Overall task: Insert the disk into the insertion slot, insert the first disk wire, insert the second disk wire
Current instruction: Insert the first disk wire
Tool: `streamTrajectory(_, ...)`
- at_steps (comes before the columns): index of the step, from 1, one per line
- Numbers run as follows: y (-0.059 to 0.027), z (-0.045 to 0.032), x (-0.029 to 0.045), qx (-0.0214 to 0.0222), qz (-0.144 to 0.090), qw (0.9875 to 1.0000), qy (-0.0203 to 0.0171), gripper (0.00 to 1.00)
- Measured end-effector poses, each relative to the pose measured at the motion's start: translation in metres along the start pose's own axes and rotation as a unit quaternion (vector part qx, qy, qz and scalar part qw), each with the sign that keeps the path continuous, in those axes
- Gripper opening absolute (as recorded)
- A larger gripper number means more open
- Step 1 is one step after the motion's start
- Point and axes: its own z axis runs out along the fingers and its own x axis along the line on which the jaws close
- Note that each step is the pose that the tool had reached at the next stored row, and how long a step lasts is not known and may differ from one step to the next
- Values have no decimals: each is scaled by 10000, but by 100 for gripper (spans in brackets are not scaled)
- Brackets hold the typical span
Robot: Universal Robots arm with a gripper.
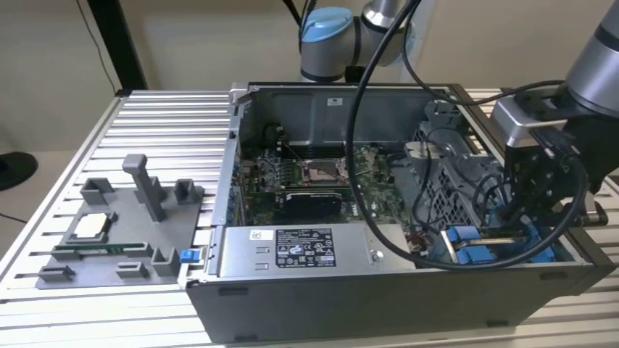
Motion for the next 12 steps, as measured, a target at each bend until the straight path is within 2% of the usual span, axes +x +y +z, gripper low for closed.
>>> streamTrajectory(12,6,121,-6,2,32,10000,30,0)
